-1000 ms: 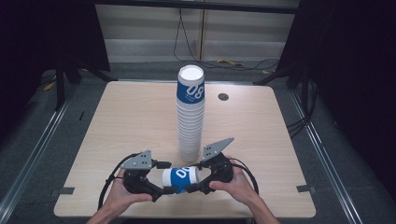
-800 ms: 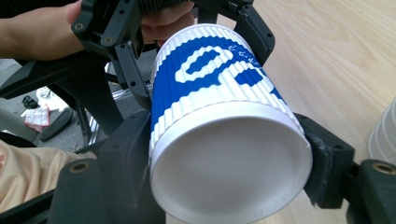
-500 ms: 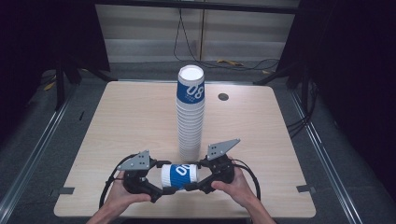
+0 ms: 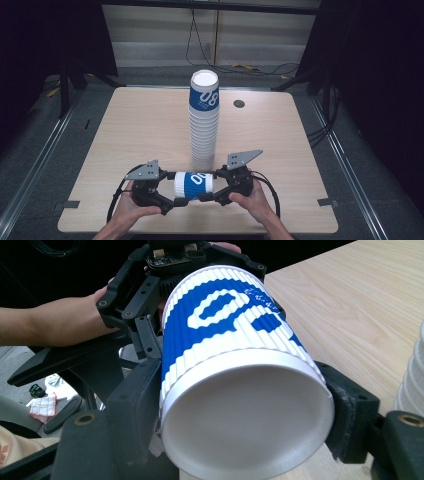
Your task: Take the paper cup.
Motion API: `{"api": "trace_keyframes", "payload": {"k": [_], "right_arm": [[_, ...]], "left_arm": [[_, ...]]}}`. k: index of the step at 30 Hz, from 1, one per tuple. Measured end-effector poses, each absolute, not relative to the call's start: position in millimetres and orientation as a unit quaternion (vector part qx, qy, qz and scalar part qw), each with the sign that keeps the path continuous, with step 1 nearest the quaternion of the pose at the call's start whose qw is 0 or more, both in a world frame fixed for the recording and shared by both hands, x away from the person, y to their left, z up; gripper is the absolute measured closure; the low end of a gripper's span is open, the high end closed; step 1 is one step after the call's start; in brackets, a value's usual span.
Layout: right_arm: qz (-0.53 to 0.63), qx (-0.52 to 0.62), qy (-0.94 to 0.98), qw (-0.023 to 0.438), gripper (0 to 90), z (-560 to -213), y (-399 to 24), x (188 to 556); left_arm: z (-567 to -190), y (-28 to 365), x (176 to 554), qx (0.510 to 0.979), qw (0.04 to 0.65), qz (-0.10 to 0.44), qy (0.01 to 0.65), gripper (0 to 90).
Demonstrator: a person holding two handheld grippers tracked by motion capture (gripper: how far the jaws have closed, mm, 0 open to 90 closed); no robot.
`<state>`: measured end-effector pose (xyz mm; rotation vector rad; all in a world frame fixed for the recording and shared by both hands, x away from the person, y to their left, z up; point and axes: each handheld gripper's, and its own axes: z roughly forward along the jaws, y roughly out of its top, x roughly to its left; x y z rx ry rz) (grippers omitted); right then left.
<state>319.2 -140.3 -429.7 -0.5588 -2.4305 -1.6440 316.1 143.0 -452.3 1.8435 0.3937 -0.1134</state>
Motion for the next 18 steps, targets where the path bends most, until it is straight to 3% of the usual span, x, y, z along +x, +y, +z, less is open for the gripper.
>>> {"api": "trace_keyframes", "payload": {"k": [18], "right_arm": [[-0.559,-0.192,-0.802,0.082,27.5,-433.0,-140.4,319.7]], "left_arm": [[-450.6,145.7,317.1,0.781,0.597,-0.047,0.177,11.6]]}}
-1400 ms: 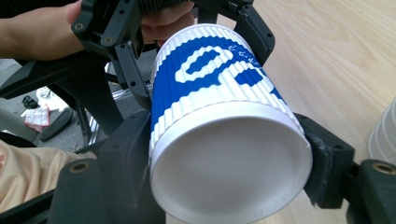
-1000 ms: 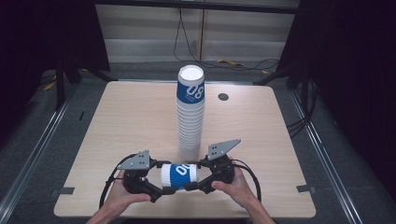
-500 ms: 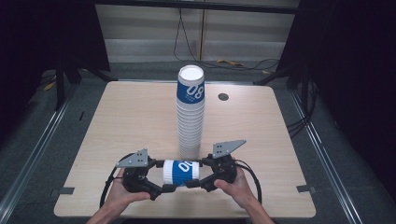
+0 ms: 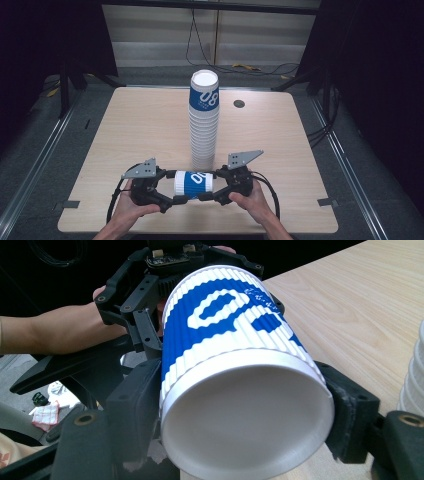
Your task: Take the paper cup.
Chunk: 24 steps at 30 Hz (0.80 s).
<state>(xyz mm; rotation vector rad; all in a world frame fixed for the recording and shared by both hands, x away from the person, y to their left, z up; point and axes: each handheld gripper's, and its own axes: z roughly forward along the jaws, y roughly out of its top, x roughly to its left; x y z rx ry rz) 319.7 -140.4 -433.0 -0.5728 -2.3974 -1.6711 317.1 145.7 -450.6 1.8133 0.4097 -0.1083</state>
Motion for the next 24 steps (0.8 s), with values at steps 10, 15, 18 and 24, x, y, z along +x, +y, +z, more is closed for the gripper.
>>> {"api": "trace_keyframes", "payload": {"k": [10,15,18,24], "right_arm": [[-0.555,-0.184,-0.808,0.076,27.2,-432.2,-140.7,319.2],[-0.546,-0.183,-0.814,0.08,26.7,-432.1,-140.3,320.1],[-0.538,-0.182,-0.82,0.072,23.5,-432.6,-138.6,320.8],[-0.535,-0.182,-0.822,0.069,21.7,-433.6,-134.9,321.6]], "left_arm": [[-449.2,144.3,315.6,0.786,0.593,-0.039,0.171,12.1],[-449.1,144.3,316.7,0.79,0.586,-0.044,0.172,12.2],[-448.4,146.2,317.9,0.788,0.589,-0.048,0.173,13.5],[-448.6,148.2,318.4,0.789,0.587,-0.046,0.175,14.4]]}}
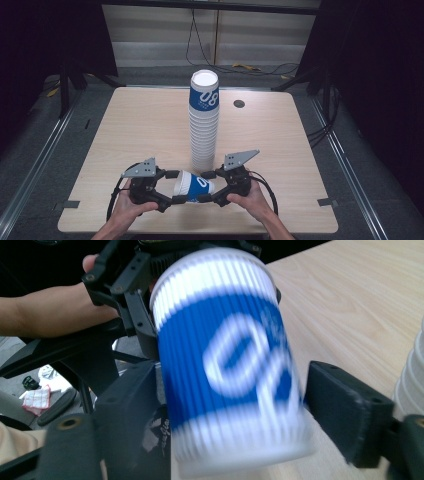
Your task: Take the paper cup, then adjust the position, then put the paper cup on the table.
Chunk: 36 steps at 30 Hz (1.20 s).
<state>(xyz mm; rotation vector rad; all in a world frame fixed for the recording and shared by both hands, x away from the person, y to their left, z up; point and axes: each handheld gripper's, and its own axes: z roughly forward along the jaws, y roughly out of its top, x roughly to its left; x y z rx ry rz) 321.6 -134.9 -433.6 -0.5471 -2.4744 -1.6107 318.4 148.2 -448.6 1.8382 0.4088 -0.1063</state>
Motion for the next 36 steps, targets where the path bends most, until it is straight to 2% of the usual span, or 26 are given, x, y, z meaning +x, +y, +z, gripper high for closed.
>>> {"api": "trace_keyframes", "payload": {"k": [5,15,24,36], "right_arm": [[-0.527,-0.188,-0.826,0.065,14.7,-435,-133,323],[-0.526,-0.198,-0.825,0.06,14.0,-434,-137,323],[-0.515,-0.204,-0.832,0.047,14.2,-434,-138,320],[-0.504,-0.243,-0.829,0.016,14.6,-434,-164,315]], "left_arm": [[-449,148,319,0.79,0.586,-0.048,0.177,14.9],[-446,154,322,0.795,0.575,-0.041,0.19,15.2],[-438,162,325,0.809,0.55,-0.003,0.209,15.3],[-428,175,330,0.821,0.522,0.048,0.226,15.3]]}}
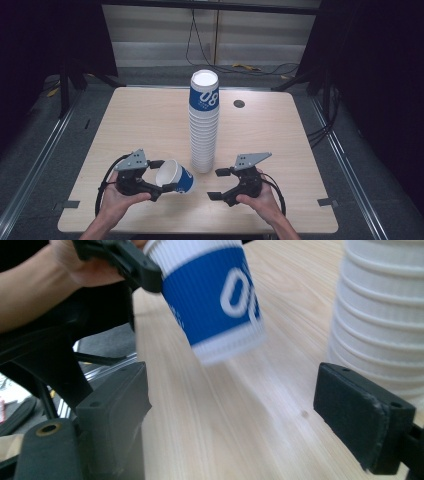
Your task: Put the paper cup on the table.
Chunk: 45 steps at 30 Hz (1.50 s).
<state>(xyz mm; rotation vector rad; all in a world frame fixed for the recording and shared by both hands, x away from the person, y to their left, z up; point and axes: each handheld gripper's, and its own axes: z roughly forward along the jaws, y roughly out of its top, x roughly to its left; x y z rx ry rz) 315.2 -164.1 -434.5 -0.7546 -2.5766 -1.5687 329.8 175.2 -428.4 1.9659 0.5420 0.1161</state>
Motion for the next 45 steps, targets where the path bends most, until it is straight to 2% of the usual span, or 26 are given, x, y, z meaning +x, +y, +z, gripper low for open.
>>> {"api": "trace_keyframes", "payload": {"k": [18,34,45], "right_arm": [[-0.493,-0.274,-0.825,-0.016,16.8,-440,-184,317],[-0.488,-0.283,-0.826,-0.011,16.9,-448,-189,316],[-0.487,-0.29,-0.824,-0.01,17.0,-449,-191,316]], "left_arm": [[-416,191,361,0.831,0.467,0.106,0.283,15.2],[-420,199,389,0.834,0.417,0.134,0.334,15.1],[-428,198,411,0.836,0.362,0.161,0.38,14.8]]}}
